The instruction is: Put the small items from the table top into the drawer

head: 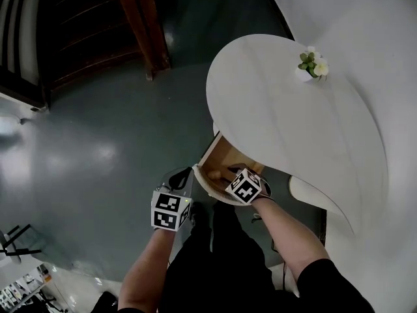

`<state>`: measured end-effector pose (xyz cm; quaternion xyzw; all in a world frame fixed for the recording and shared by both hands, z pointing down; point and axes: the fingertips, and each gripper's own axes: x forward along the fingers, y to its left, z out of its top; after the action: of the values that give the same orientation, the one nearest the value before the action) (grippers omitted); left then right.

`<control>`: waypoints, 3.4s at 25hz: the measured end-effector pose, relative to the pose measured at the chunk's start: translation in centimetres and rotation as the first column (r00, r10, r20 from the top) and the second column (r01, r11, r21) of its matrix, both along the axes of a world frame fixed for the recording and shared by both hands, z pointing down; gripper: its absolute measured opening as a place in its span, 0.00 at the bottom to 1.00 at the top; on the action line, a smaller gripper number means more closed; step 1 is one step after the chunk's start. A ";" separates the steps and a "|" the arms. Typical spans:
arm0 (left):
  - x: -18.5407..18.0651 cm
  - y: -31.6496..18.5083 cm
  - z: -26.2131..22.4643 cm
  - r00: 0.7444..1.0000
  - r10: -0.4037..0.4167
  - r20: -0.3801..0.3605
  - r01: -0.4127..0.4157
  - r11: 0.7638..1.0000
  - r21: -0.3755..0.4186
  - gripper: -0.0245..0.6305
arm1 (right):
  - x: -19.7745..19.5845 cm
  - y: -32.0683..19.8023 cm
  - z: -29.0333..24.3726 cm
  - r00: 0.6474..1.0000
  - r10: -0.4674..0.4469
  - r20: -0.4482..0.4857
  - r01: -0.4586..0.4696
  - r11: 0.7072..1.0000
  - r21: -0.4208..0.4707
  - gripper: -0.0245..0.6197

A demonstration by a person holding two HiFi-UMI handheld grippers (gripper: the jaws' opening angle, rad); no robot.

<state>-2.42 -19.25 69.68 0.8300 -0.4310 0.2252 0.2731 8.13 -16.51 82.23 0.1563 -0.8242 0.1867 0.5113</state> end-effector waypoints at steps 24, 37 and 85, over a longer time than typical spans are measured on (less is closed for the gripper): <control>-1.4 3.6 -11.5 0.998 0.063 -0.028 -0.059 0.988 0.141 0.04 | 0.0 2.2 -18.6 0.926 0.297 0.234 -0.345 0.917 0.200 0.20; 2.1 3.4 -15.9 1.000 -0.022 -0.007 0.023 0.978 0.208 0.04 | 5.1 2.6 -26.8 0.850 0.255 0.462 -0.392 0.891 0.230 0.11; 0.6 5.1 -32.3 0.975 -0.201 -0.090 0.220 0.849 0.481 0.04 | 11.0 2.2 -48.0 0.654 0.012 0.757 -0.531 0.720 0.447 0.05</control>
<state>-1.78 -14.12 37.41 0.8237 -0.5570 0.0628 0.0858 19.10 -14.26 34.25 0.3654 -0.9300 0.0215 0.0325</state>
